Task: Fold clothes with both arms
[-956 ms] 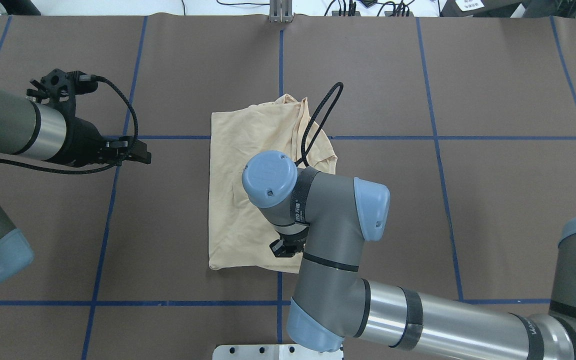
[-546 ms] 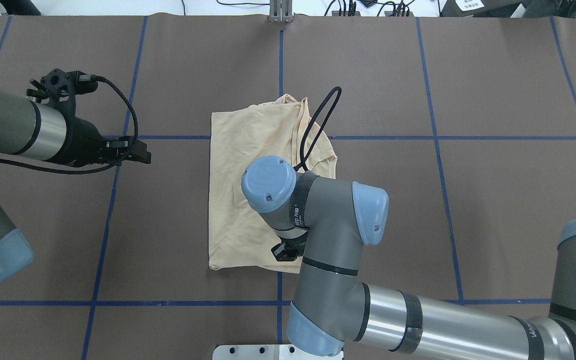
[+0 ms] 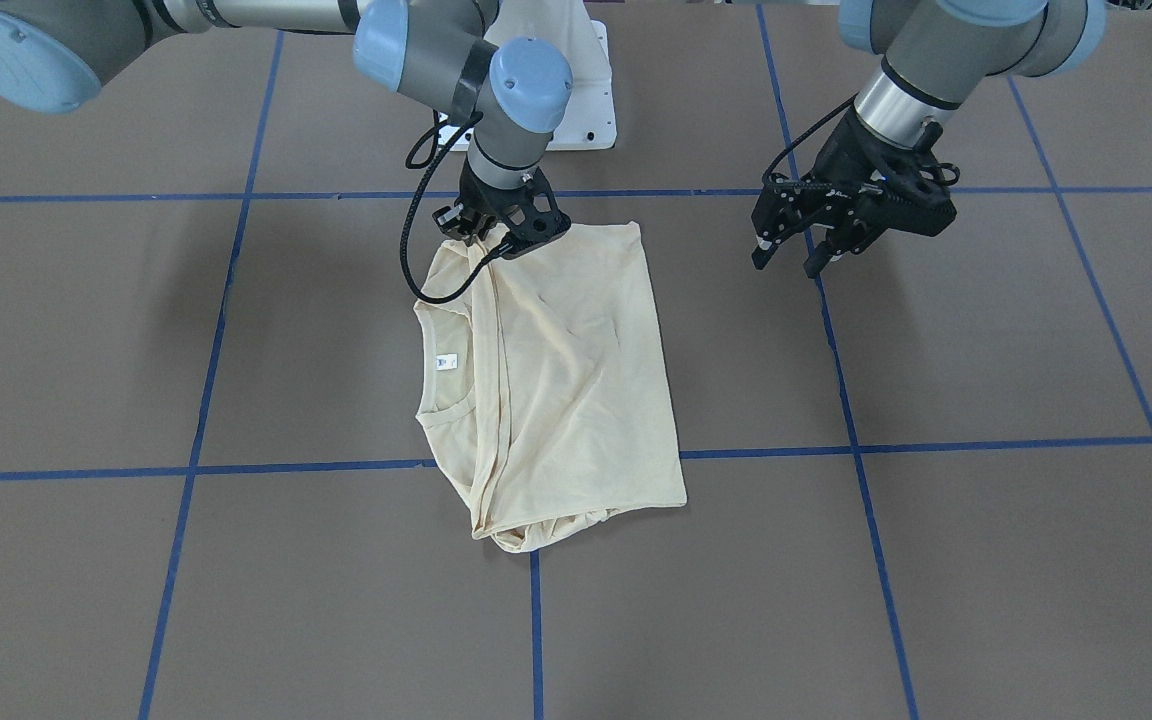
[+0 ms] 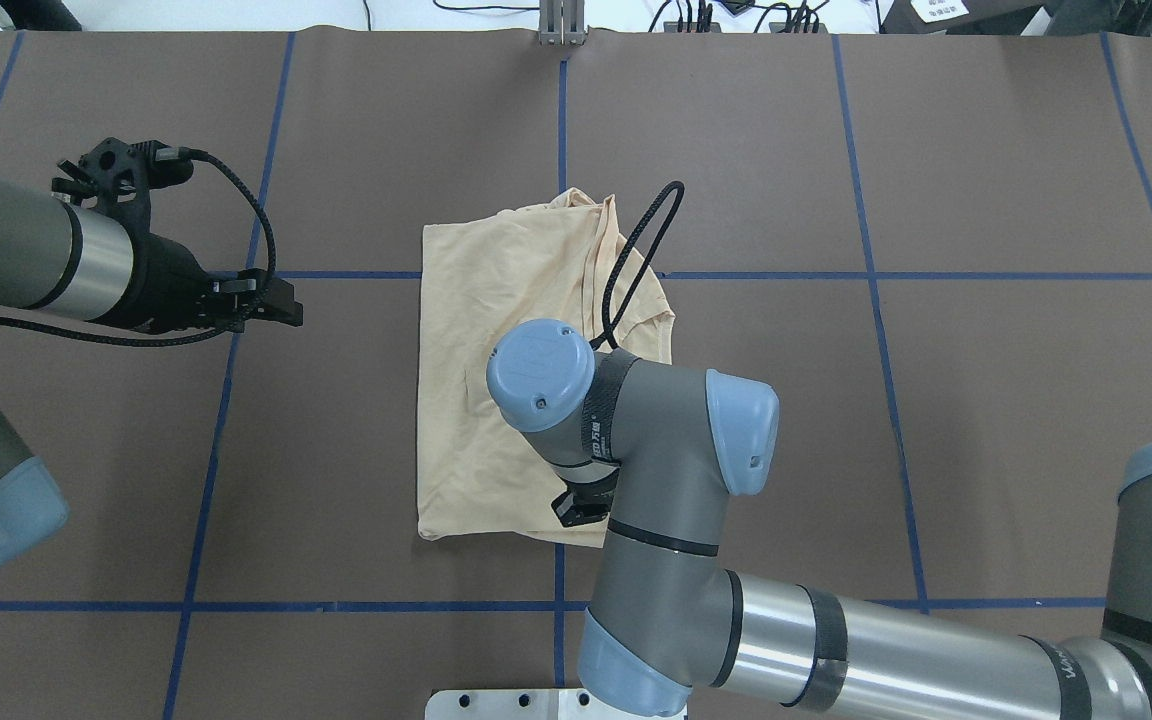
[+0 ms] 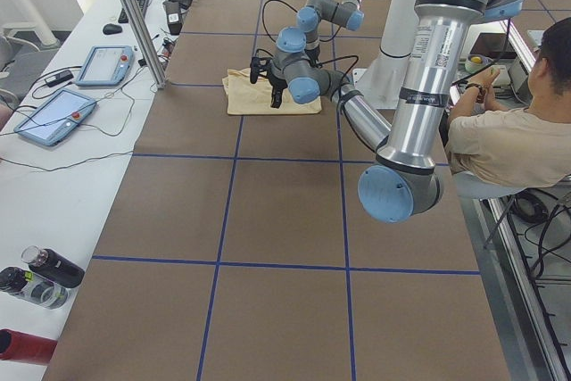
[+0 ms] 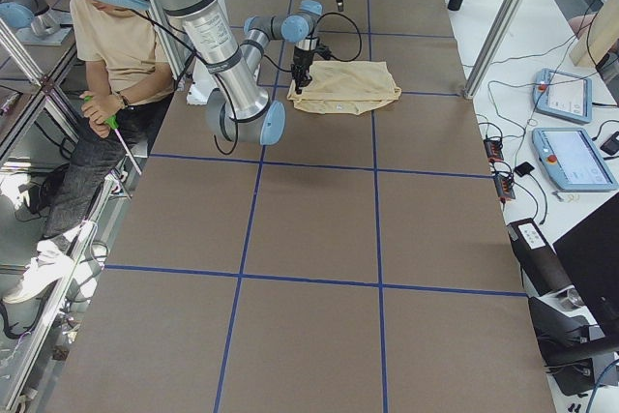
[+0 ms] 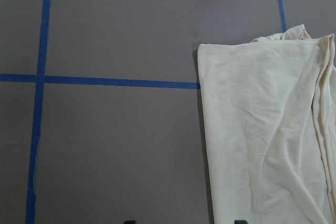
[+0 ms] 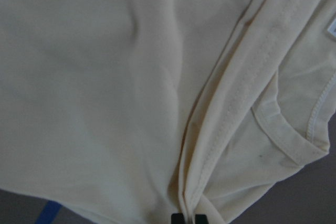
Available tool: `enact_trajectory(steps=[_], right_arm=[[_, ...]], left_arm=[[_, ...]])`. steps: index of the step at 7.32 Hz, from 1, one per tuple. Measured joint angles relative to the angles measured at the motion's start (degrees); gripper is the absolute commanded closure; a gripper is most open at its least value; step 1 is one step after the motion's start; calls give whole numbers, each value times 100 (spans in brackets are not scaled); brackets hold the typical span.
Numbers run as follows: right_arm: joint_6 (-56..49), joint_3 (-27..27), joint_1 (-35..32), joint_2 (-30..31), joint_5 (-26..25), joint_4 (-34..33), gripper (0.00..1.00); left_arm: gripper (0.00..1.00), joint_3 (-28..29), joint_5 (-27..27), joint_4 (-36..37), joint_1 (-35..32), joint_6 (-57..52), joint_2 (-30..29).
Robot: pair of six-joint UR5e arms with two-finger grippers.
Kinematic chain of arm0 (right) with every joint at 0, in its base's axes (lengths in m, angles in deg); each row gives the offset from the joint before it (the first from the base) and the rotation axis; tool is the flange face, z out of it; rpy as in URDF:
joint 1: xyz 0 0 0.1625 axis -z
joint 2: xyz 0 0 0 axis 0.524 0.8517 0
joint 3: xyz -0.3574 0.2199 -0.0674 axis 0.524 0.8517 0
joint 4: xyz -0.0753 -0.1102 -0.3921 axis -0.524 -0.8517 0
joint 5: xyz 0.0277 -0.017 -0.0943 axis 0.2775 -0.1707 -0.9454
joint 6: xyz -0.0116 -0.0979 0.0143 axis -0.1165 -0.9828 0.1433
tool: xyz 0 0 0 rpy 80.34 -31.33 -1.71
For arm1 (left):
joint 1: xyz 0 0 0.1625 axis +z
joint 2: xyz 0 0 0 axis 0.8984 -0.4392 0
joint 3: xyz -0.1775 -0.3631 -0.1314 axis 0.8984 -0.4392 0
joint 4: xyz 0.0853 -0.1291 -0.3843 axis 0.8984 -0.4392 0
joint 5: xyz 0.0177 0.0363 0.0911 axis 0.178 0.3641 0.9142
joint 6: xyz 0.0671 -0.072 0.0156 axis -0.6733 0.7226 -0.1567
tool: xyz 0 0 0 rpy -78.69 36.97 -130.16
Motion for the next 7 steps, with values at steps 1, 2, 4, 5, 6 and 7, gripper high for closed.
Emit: enact_trajectory(steps=[1,2,4,5,6,7], right_arm=[[-2,-80,-13,38,2,-66,100],[8,-271,-38,125,3,-212,100],[286,-768,26,586,0,-374,89],[721,-883,141,754,1,-349,79],[1152,-889,215,816,1,-257,73],[1382,-862,200,841,1,-137,57]], left_arm=[[30,-6,0,0,0,18,-3],[30,-14,0,0,0,27,-6],[30,-31,0,0,0,38,-12],[30,-40,2,-2,0,63,-20],[30,-46,28,-5,1,141,-39],[29,-49,75,-8,5,225,-62]])
